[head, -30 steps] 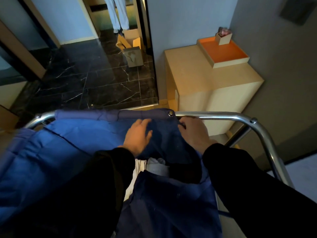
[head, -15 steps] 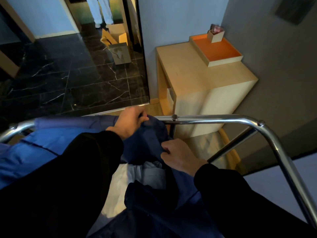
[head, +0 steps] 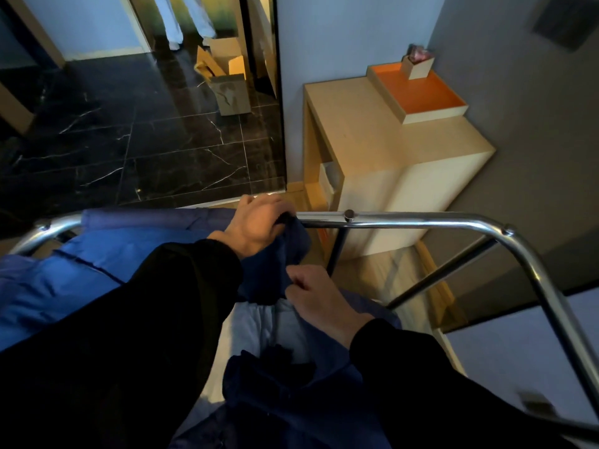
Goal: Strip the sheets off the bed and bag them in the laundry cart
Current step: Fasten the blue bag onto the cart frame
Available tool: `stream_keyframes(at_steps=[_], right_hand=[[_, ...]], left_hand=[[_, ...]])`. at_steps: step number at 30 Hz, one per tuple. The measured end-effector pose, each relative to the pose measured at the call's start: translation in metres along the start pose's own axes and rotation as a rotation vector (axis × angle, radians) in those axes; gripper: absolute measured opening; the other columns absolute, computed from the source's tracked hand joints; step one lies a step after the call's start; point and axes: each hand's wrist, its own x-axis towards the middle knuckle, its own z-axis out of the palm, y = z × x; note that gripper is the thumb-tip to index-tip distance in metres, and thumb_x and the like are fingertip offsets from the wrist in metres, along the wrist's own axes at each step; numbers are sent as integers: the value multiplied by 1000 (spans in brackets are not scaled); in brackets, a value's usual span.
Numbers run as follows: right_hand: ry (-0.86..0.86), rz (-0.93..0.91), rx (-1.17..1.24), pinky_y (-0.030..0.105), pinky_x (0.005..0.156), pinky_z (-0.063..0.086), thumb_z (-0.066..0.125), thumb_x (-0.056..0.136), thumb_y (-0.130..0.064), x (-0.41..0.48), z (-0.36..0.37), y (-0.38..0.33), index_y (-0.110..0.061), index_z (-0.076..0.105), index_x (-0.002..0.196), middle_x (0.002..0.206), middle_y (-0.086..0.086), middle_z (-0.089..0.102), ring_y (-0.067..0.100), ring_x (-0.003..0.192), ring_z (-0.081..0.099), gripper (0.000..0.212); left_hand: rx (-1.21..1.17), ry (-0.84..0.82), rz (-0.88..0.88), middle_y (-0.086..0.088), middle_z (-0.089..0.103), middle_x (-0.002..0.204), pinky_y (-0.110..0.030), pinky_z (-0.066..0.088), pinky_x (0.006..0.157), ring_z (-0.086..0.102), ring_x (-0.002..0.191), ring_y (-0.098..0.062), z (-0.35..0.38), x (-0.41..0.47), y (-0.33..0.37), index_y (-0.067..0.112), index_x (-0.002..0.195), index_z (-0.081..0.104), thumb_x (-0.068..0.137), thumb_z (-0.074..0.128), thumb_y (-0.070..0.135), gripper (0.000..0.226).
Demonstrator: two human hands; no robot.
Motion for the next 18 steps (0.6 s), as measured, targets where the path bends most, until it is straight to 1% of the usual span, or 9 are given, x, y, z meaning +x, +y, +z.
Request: stream_keyframes(at_steps=[2, 3, 5, 7, 10, 12, 14, 16, 18], right_hand=[[0, 9, 49, 36, 52, 15, 45, 73, 1, -1, 7, -10, -15, 25, 59, 58, 8, 23, 18, 54, 20, 29], [-10, 9, 70, 36, 52, 16, 45, 74, 1, -2, 12, -16, -13, 26, 60, 58, 8, 24, 16, 53, 21, 28], [-51, -10, 106, 34, 52, 17, 45, 73, 1, -1, 23, -26, -15, 24, 62, 60, 8, 24, 11, 54, 21, 28], [-106, -28, 52, 31, 52, 19, 47, 79, 1, -1, 39, -26, -17, 24, 65, 61, 6, 26, 7, 53, 22, 32], [-150, -10, -35, 23, 51, 22, 49, 86, 1, -2, 65, -11, -24, 26, 67, 60, -4, 31, 5, 50, 29, 40], [-131, 56, -30, 26, 54, 24, 50, 88, 1, -1, 75, 1, -24, 26, 68, 62, -3, 31, 6, 54, 28, 40], [-98, 134, -54, 31, 58, 26, 51, 86, 2, 2, 76, 7, -21, 27, 67, 65, 0, 34, 12, 60, 32, 38], [-71, 194, -52, 31, 58, 28, 55, 82, 3, 4, 72, 9, -20, 32, 66, 64, 2, 38, 14, 62, 36, 37], [-35, 275, 2, 31, 58, 37, 62, 82, 0, 1, 67, 10, -18, 42, 64, 61, 2, 45, 14, 62, 45, 32]], left_hand=[[6, 25, 90, 0, 57, 114, -42, 37, 84, 52, 104, -24, -4, -5, 1, 24, 107, 64, 84, 58, 14, 26], [-3, 46, 119, -4, 58, 109, -42, 39, 81, 54, 97, -26, -7, -10, -1, 21, 100, 67, 83, 55, 16, 21], [-68, 94, 134, -7, 58, 102, -43, 45, 74, 55, 88, -26, -12, -23, -11, 17, 91, 67, 83, 45, 25, 25], [-141, 141, 92, -8, 55, 101, -44, 49, 70, 54, 85, -23, -9, -41, -26, 15, 91, 64, 83, 44, 29, 26], [-163, 152, -23, -10, 51, 102, -45, 50, 69, 55, 83, -25, -2, -65, -39, 20, 103, 58, 86, 43, 30, 25], [-206, 113, -43, -13, 53, 104, -40, 50, 71, 57, 86, -29, 3, -79, -34, 18, 117, 56, 86, 49, 17, 32], [-295, 95, -91, -13, 55, 101, -36, 47, 75, 57, 86, -27, 9, -93, -24, 8, 124, 55, 82, 55, 1, 43], [-432, 65, -232, -8, 58, 95, -34, 47, 75, 58, 80, -23, 17, -111, -12, 5, 124, 54, 81, 54, -6, 45], [-584, 15, -433, -2, 60, 91, -32, 50, 75, 61, 78, -22, 31, -129, 5, 5, 125, 50, 81, 53, -7, 46]])
